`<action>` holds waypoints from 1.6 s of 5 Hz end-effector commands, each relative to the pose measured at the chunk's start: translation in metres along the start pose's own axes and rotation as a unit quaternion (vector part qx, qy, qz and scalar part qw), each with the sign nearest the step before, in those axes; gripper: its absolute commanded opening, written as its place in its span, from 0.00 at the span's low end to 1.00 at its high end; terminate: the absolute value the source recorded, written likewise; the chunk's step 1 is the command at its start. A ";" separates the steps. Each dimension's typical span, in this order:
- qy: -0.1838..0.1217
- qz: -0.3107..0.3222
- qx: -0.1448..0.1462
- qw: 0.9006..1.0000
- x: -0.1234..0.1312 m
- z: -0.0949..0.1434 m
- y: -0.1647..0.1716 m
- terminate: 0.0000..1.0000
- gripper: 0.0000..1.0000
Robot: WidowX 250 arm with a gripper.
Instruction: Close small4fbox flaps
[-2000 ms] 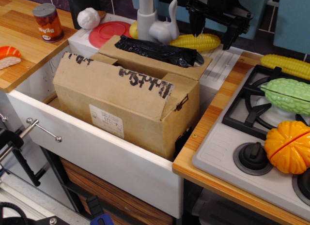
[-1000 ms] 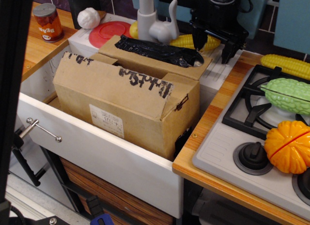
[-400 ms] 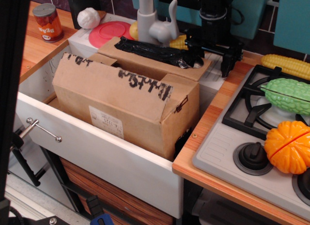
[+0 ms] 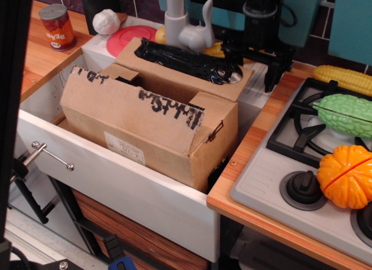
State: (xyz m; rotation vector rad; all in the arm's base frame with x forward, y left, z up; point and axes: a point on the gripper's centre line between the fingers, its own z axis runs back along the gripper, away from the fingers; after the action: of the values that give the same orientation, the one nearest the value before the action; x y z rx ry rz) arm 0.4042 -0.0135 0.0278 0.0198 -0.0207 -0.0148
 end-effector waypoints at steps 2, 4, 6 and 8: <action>-0.003 0.047 0.018 0.999 -0.022 0.057 0.000 0.00 1.00; -0.002 0.067 0.010 0.998 -0.052 0.053 0.011 0.00 1.00; -0.016 0.089 0.018 0.996 -0.070 0.050 0.013 0.00 1.00; -0.042 0.089 -0.064 0.993 -0.071 0.004 0.020 0.00 1.00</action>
State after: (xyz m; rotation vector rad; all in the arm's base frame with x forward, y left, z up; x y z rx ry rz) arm 0.3382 0.0079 0.0345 -0.1311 -0.1441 0.1704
